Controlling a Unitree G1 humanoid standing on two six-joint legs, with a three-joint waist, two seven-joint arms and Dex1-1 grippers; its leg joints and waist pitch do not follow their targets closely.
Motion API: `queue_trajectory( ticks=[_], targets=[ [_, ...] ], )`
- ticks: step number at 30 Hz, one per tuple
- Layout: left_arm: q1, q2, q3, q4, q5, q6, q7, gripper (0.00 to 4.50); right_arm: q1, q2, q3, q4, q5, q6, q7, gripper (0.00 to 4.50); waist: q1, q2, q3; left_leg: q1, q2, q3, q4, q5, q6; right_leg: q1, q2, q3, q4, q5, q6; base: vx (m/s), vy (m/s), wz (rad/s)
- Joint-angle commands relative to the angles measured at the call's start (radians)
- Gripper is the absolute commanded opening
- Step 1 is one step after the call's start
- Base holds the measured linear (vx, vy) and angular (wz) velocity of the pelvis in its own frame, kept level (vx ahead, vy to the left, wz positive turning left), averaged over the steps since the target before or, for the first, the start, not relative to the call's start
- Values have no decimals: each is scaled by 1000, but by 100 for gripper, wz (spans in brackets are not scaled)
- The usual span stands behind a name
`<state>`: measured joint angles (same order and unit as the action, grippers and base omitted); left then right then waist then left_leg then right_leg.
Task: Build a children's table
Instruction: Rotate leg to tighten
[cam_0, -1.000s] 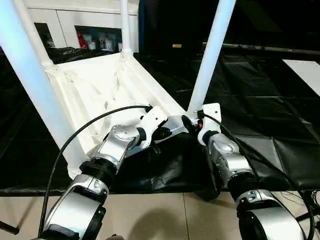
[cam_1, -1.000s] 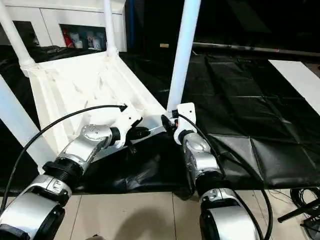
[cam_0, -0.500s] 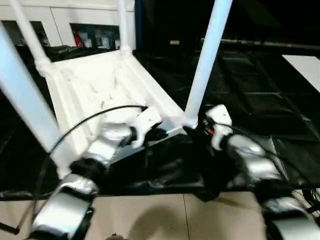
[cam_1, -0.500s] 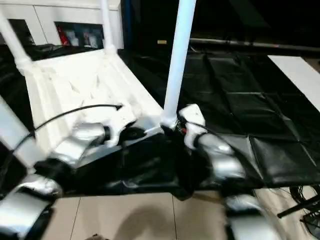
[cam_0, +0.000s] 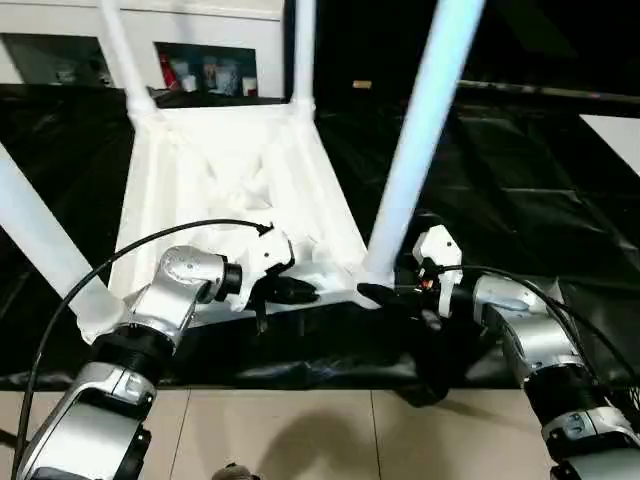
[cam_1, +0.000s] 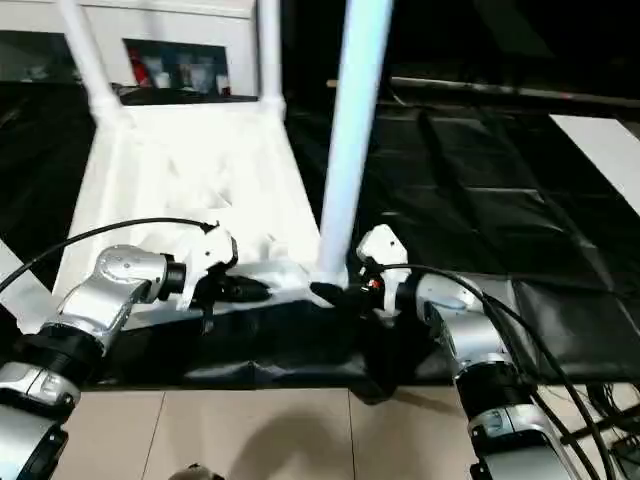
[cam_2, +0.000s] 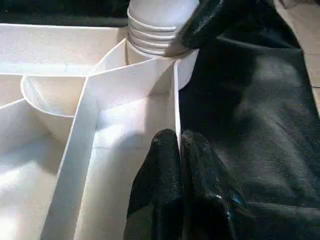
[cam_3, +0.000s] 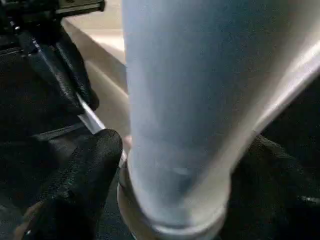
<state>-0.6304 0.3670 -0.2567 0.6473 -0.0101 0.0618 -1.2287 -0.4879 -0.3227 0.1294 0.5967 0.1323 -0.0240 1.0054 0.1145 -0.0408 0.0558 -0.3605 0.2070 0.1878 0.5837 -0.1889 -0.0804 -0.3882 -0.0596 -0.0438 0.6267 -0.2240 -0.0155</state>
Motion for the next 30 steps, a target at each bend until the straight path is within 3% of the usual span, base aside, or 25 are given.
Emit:
queue_trajectory(
  ticks=[1, 12, 17, 19, 23, 24, 25, 27, 28, 30],
  targets=[
    [12, -10, -28, -18, -4, -1, -25, 0, -9, -3, 6, 3, -7, 4, 12, 371, -4, 0, -63, 10, 33, -7, -61, -88, 66, 48, -80, 45, -57, 58, -252, 0, 0, 0],
    [11, -10, -26, -22, -1, 15, -24, 0, -28, -1, 6, 34, -6, 4, 20, 278, -3, -2, -65, 9, 31, -7, -58, -70, 69, 49, -79, 44, -54, 70, -251, 0, 0, 0],
    [10, -10, -22, -15, 6, 15, -4, 0, -31, 4, 6, 49, -15, -1, 2, 270, -4, -2, -64, 10, 31, -7, -59, -89, 60, 48, -79, 44, -57, 42, -249, 0, 0, 0],
    [-8, -41, -7, 38, 36, 9, 110, 0, -37, 36, -30, 129, -31, -18, -133, 270, -8, 1, -61, 12, 31, -8, -61, -104, 50, 45, -81, 45, -61, 19, -250, 0, 0, 0],
    [-34, -92, 9, 93, 57, 29, 236, 0, -36, 90, -89, 212, -29, -5, -329, 269, -13, 1, -54, 21, 31, -10, -71, -195, 0, 39, -84, 47, -81, -165, -220, 0, 0, 0],
    [-48, -123, 14, 120, 71, 44, 311, 0, -37, 123, -115, 243, -34, 4, -456, 269, -14, -1, -54, 22, 31, -11, -71, -211, -9, 40, -85, 48, -84, -204, -207, 0, 0, 0],
    [-56, -142, 18, 136, 77, 55, 359, 0, -40, 142, -129, 259, -36, 13, -527, 269, -15, 7, -54, 23, 31, -12, -73, -213, -16, 37, -85, 50, -86, -210, -199, 0, 0, 0],
    [-70, -174, 29, 161, 82, 77, 434, 0, -48, 173, -149, 284, -37, 30, -630, 268, -18, 7, -53, 25, 30, -13, -75, -225, -28, 34, -83, 49, -89, -228, -192, 0, 0, 0],
    [-89, -227, 41, 198, 87, 97, 540, 0, -74, 223, -152, 323, -54, 37, -756, 268, -19, 9, -54, 27, 30, -13, -75, -235, -33, 31, -82, 50, -91, -235, -190, 0, 0, 0],
    [-95, -245, 44, 210, 90, 99, 573, 0, -86, 239, -148, 337, -65, 33, -794, 268, -21, 8, -54, 25, 29, -15, -77, -248, -41, 32, -82, 49, -92, -251, -181, 0, 0, 0]
  ],
)
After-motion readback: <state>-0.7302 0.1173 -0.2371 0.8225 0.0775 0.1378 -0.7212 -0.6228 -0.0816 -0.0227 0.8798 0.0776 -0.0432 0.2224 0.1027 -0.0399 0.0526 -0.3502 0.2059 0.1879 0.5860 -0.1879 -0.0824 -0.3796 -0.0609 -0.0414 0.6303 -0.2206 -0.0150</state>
